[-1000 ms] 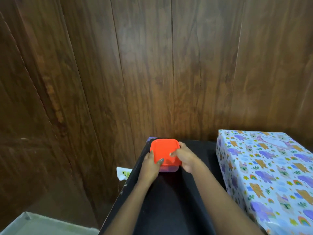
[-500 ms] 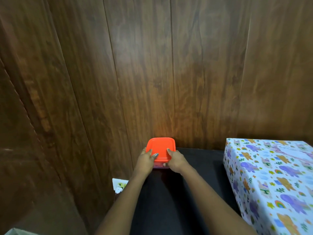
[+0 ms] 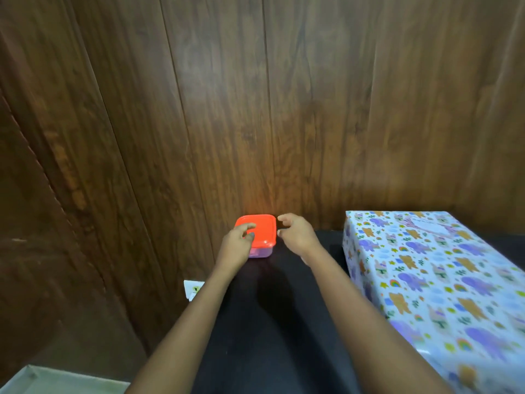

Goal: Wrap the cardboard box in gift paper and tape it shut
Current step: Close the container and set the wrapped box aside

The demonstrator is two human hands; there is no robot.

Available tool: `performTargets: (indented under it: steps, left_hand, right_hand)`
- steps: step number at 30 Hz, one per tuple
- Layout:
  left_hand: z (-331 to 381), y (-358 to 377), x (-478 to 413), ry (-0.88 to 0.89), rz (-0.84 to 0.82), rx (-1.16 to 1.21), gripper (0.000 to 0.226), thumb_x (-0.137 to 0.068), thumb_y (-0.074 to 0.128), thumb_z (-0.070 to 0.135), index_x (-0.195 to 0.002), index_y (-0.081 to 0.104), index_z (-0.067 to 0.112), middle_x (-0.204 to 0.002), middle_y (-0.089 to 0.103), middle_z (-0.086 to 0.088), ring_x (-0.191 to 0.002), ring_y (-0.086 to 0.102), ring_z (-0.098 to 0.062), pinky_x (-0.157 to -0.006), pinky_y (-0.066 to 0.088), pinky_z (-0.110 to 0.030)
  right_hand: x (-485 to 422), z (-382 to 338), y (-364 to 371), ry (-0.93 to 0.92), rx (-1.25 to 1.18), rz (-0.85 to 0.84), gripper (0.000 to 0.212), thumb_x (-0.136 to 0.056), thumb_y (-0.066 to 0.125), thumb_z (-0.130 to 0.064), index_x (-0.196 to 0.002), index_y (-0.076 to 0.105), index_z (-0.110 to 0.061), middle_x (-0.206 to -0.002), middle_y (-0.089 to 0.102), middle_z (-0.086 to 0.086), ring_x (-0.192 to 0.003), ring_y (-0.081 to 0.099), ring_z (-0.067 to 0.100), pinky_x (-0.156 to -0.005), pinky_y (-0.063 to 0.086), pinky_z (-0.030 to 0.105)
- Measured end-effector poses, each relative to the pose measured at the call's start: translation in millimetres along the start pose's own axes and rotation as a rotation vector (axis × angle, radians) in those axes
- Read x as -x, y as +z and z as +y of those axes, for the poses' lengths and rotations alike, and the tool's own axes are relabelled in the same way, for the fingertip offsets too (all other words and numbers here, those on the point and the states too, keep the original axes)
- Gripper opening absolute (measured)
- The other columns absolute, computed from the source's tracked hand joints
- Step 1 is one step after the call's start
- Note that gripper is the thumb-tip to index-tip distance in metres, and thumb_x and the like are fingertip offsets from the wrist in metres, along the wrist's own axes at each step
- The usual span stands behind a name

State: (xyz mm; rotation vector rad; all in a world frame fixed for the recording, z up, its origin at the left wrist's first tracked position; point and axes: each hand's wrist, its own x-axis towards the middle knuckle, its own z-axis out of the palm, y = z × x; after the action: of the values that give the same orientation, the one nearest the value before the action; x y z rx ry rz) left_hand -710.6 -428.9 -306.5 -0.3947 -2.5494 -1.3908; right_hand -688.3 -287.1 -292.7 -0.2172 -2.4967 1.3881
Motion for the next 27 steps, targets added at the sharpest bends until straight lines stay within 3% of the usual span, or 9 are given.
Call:
performTargets:
  steps: [6,10,12,15,18,20,23,25,27]
  left_hand:
    - [58.4,-0.9,75.5,0.021,-0.088,0.269,0.020,-0.094,0.048,0.004,-0.098,0.064,0.015,-0.102,0.063,-0.001,-0.095,0.057,-0.015,-0.079,0.039,-0.023]
    - [86.5,26.7,137.0,0.042,-0.299,0.180,0.026,-0.094,0.053,0.013,-0.120,0.058,0.011,-0.118,0.058,0.003,-0.108,0.054,-0.010,-0.088,0.038,-0.021]
    - [98.3,43.4,160.0,0.070,-0.374,0.125,0.040,-0.092,0.058,0.021,-0.130,0.052,0.011,-0.135,0.050,-0.002,-0.122,0.049,-0.014,-0.099,0.037,-0.025]
    - [113.8,64.9,184.9,0.143,-0.474,0.039,0.058,-0.091,0.059,0.033,-0.142,0.039,0.015,-0.151,0.026,0.002,-0.135,0.031,-0.010,-0.107,0.027,-0.024]
    - [122.5,82.4,202.1,0.242,-0.504,-0.036,0.067,-0.089,0.060,0.036,-0.147,0.031,0.016,-0.153,0.013,0.008,-0.138,0.020,-0.006,-0.107,0.022,-0.017]
    - [122.7,90.6,208.8,0.277,-0.504,-0.110,0.072,-0.088,0.059,0.043,-0.148,0.027,0.020,-0.157,0.006,0.006,-0.144,0.012,-0.015,-0.116,0.022,-0.033]
    - [120.1,95.6,215.5,0.266,-0.495,-0.152,0.069,-0.089,0.055,0.049,-0.148,0.025,0.028,-0.158,0.001,0.009,-0.139,0.028,-0.020,-0.110,0.032,-0.041]
    - [118.9,96.5,216.2,0.262,-0.464,-0.142,0.067,-0.089,0.055,0.048,-0.147,0.027,0.030,-0.158,0.003,0.011,-0.128,0.044,-0.017,-0.107,0.036,-0.036]
    - [119.1,98.5,212.1,0.255,-0.433,-0.158,0.064,-0.091,0.054,0.045,-0.148,0.027,0.029,-0.158,0.004,0.011,-0.129,0.043,-0.014,-0.107,0.034,-0.031]
  right_hand:
    - [89.2,-9.6,-73.5,-0.011,-0.159,0.050,0.020,-0.091,0.047,-0.002,-0.097,0.061,-0.014,-0.092,0.062,0.006,-0.072,0.062,0.016,-0.059,0.044,0.017]
    - [159.1,11.5,-133.8,-0.037,0.010,0.148,0.017,-0.089,0.050,-0.005,-0.091,0.065,-0.013,-0.083,0.059,0.000,-0.071,0.055,0.014,-0.059,0.044,0.021]
    - [188.1,28.2,-160.1,-0.015,0.083,0.168,0.011,-0.089,0.055,-0.009,-0.092,0.066,-0.010,-0.087,0.062,0.001,-0.082,0.058,0.018,-0.064,0.045,0.025]
    - [217.9,55.8,-195.4,0.056,0.171,0.170,0.023,-0.087,0.065,-0.018,-0.108,0.067,-0.011,-0.122,0.061,0.004,-0.111,0.056,0.020,-0.087,0.044,0.030]
    - [240.7,82.7,-227.1,0.128,0.438,0.097,0.049,-0.082,0.070,-0.035,-0.126,0.058,-0.018,-0.142,0.046,0.003,-0.133,0.038,0.021,-0.106,0.030,0.033]
    - [252.9,96.9,-241.1,0.176,0.557,0.039,0.063,-0.080,0.071,-0.038,-0.137,0.046,-0.025,-0.151,0.028,0.007,-0.141,0.018,0.026,-0.113,0.016,0.035]
    - [263.4,114.8,-245.9,0.240,0.406,0.049,0.075,-0.080,0.073,-0.028,-0.144,0.034,-0.033,-0.158,0.001,0.009,-0.145,0.002,0.029,-0.113,0.018,0.036]
    - [260.4,122.3,-244.2,0.193,0.290,0.094,0.075,-0.079,0.074,-0.020,-0.143,0.037,-0.029,-0.157,0.005,0.010,-0.145,0.011,0.026,-0.109,0.028,0.031]
    - [252.1,125.3,-242.4,0.142,0.271,0.144,0.073,-0.077,0.077,-0.019,-0.141,0.042,-0.024,-0.153,0.017,0.012,-0.140,0.024,0.025,-0.105,0.032,0.029]
